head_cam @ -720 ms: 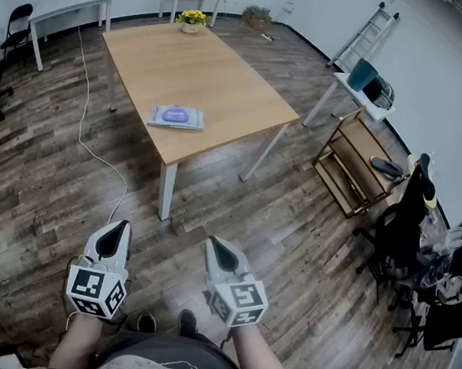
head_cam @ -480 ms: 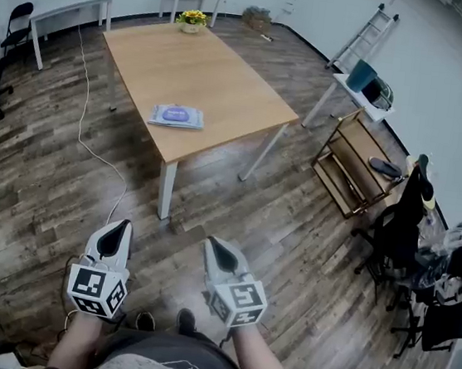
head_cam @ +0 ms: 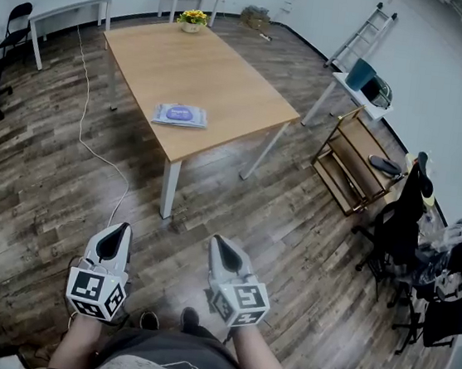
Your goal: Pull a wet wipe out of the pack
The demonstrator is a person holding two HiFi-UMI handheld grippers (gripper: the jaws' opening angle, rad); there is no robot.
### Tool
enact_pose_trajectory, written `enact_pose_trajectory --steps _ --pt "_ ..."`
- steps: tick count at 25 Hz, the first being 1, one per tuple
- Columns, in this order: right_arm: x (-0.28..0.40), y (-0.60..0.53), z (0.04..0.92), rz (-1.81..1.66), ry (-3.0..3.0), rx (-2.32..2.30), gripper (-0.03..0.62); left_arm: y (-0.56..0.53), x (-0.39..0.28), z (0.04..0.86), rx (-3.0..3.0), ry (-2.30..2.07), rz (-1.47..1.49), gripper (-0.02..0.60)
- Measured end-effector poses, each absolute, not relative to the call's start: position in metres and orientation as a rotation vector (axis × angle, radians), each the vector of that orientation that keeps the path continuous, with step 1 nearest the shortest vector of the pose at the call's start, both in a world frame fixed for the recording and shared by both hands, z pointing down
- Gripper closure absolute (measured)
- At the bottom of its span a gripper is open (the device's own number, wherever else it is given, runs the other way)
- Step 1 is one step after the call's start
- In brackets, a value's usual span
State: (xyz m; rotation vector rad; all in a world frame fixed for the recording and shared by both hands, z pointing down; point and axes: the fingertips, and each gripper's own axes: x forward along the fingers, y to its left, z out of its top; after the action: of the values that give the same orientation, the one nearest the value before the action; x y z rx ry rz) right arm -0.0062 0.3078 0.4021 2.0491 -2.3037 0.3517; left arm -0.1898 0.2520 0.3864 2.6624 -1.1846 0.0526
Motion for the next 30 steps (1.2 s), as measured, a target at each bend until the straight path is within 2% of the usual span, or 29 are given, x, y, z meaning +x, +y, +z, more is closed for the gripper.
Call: enact_pose_trajectory --steps 14,30 --pt "-0.001 0.268 0.415 0.331 -2.323 2.024 0.602 0.206 -0.187 0.404 2.685 -1.174 0.132 0.563" --pt "0.093 0.089 0.427 0.391 -2.435 1.779 0.602 0.055 -0.082 0.405 2.657 -1.351 0.199 0.563"
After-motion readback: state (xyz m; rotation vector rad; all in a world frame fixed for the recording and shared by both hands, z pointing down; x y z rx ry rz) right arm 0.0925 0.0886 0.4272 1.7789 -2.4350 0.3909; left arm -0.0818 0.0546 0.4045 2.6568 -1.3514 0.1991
